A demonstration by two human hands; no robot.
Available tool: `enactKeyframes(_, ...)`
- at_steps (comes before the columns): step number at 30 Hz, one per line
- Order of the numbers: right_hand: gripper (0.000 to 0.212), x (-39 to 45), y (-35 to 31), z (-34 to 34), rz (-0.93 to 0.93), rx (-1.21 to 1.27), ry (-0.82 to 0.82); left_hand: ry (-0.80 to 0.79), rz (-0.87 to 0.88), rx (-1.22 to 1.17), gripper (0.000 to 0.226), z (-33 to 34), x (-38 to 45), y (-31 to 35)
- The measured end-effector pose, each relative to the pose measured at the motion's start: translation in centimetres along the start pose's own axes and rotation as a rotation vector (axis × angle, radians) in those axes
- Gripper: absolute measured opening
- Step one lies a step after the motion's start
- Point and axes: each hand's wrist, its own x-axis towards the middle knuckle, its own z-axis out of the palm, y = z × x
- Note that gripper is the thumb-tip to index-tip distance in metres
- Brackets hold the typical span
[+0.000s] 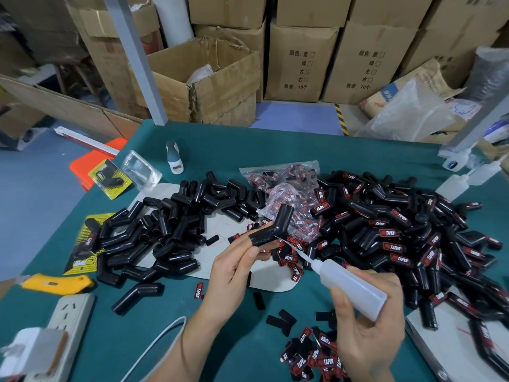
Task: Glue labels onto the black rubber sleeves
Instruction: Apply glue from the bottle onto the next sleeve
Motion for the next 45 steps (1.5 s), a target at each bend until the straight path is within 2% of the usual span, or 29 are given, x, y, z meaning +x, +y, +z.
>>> enactKeyframes(5,0.030,-0.1,-0.5,0.2,0.047,0.055,0.006,0.004,-0.007,-0.006,0.037,-0.2,0.0,-0.3)
enactKeyframes(9,0.032,0.0,0.1,-0.8,0.275,0.172,0.051,0.027,-0.061,-0.036,0.035,-0.6,0.1,-0.6)
enactKeyframes(13,0.038,-0.2,2.8,-2.4,0.508,-0.007,-0.120,0.050,-0.114,-0.093,0.033,-0.8,0.5,-1.0)
enactKeyframes(17,0.047,-0.3,5.6,-2.0,0.603,-0.098,-0.280,0.074,-0.163,-0.164,0.033,-0.8,0.7,-1.1)
enactKeyframes(20,0.053,-0.3,6.6,-1.5,0.594,-0.259,-0.358,0.099,-0.226,-0.192,0.030,-1.0,0.8,-1.4)
enactKeyframes(25,0.055,-0.6,6.8,-1.1,0.555,-0.324,-0.385,0.087,-0.215,-0.173,0.030,-1.2,0.9,-1.7)
enactKeyframes(28,0.042,-0.9,7.0,-0.9,0.495,-0.400,-0.414,0.075,-0.197,-0.156,0.033,-1.1,0.8,-1.6)
enactKeyframes(31,0.017,-0.9,7.3,-1.3,0.273,-0.555,-0.461,0.075,-0.188,-0.150,0.038,-1.1,0.7,-1.5)
enactKeyframes(33,0.023,-0.7,7.7,-1.3,0.255,-0.572,-0.482,0.072,-0.188,-0.134,0.037,-1.1,0.6,-1.6)
enactKeyframes(37,0.052,-0.3,7.4,-1.4,0.414,-0.484,-0.503,0.042,-0.199,-0.129,0.034,-1.0,0.6,-1.8)
enactKeyframes(39,0.058,-0.7,6.9,-2.4,0.433,-0.476,-0.487,0.029,-0.197,-0.139,0.034,-1.0,0.6,-1.8)
enactKeyframes(41,0.041,-1.2,6.2,-4.2,0.383,-0.527,-0.442,0.021,-0.194,-0.142,0.034,-1.0,0.6,-1.8)
enactKeyframes(43,0.026,-2.1,5.6,-6.1,0.308,-0.596,-0.499,0.010,-0.190,-0.138,0.034,-1.1,0.6,-1.9)
enactKeyframes(45,0.029,-3.2,5.1,-7.4,0.240,-0.672,-0.597,0.003,-0.186,-0.133,0.033,-1.0,0.6,-2.0)
